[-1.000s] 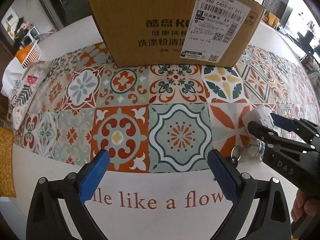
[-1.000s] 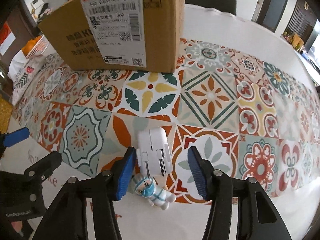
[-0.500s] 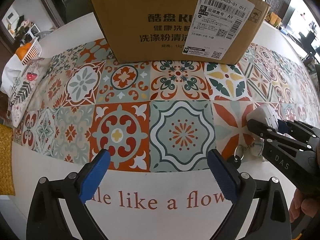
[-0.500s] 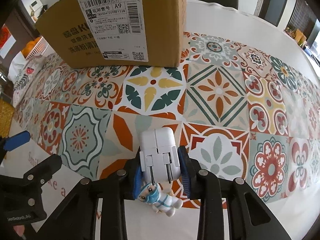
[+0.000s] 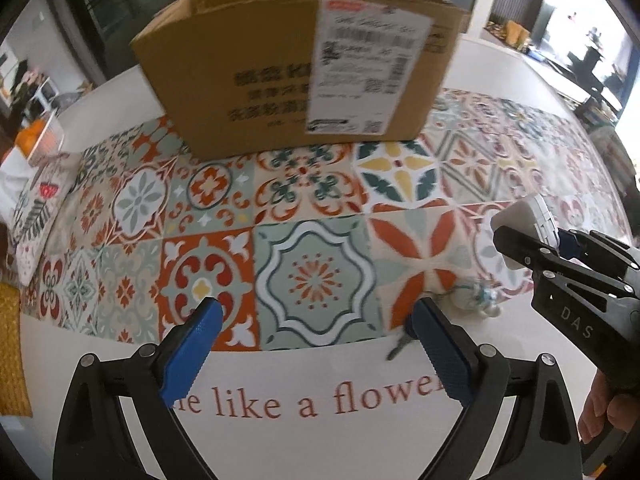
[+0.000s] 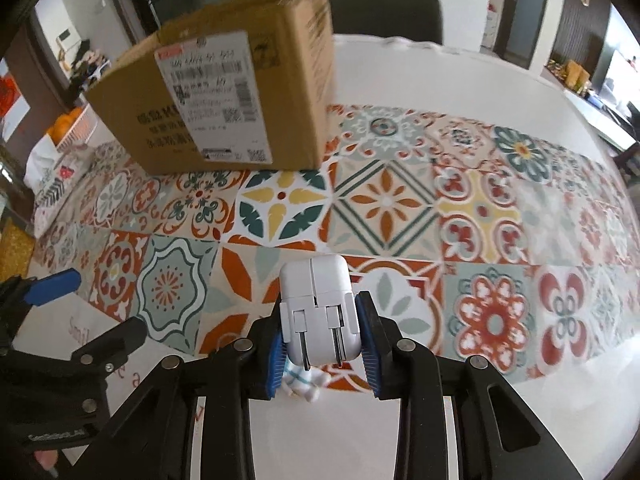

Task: Organize rigid objects
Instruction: 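Grasp the white figurine with keys with the left tool while the right tool holds the adapter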

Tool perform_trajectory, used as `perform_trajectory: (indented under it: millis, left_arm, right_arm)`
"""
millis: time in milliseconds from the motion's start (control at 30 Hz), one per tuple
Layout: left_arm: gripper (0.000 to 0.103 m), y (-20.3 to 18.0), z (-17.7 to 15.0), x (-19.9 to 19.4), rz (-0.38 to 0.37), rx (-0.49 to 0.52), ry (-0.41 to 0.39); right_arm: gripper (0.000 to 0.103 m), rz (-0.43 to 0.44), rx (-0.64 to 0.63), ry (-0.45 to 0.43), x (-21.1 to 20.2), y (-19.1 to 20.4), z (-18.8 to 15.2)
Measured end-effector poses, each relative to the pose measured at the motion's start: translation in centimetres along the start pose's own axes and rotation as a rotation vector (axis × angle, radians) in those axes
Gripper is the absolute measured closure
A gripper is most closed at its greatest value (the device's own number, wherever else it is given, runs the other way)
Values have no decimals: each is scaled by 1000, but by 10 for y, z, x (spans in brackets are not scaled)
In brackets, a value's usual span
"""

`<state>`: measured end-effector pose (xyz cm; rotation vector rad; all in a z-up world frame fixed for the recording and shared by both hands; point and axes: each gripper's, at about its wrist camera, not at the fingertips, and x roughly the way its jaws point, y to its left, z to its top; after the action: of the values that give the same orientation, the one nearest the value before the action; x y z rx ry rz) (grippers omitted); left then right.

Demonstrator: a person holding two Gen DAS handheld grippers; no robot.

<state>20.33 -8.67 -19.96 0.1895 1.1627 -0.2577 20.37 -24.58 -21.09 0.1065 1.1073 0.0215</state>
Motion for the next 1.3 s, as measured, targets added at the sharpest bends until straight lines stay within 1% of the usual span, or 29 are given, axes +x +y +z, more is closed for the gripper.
perform_trajectory:
  millis: [133,267,400,633,833,867,967,1067,1133,1200,1300]
  left_arm:
    - [6,-15,3,-7,-50,54,-22]
    - [6,-31,5,-8,-92,109,-22]
    - [7,-49,4,-4,-145,161,-10]
    - [9,-80,1,5,-201,264,-4]
    - [12,-99,2,19,-212,326,18]
    - [13,-102,2,22,-211,335,22]
    - [20,-109,2,30,-203,355,34]
    - [22,-113,3,39,-198,367,48]
    - [25,-114,3,44,-198,371,53]
    - [32,-116,3,49,-199,370,60]
    - [38,-117,3,54,-205,369,71]
  right_arm:
    - [71,-17,40,-18,-15,-11,-8]
    - [71,-58,62,-23,-27,-22,-20]
    - [71,-81,104,-15,-34,-35,-33]
    - [71,-112,160,3,-39,-53,-53]
    - [71,-121,194,27,-35,-63,-66]
    - [71,-123,200,33,-34,-65,-68]
    - [71,-124,214,49,-30,-69,-72]
    - [71,-127,219,59,-26,-71,-74]
    - [71,-128,221,63,-24,-71,-74]
    - [71,-124,225,68,-22,-71,-75]
    - [71,-119,229,71,-20,-71,-74]
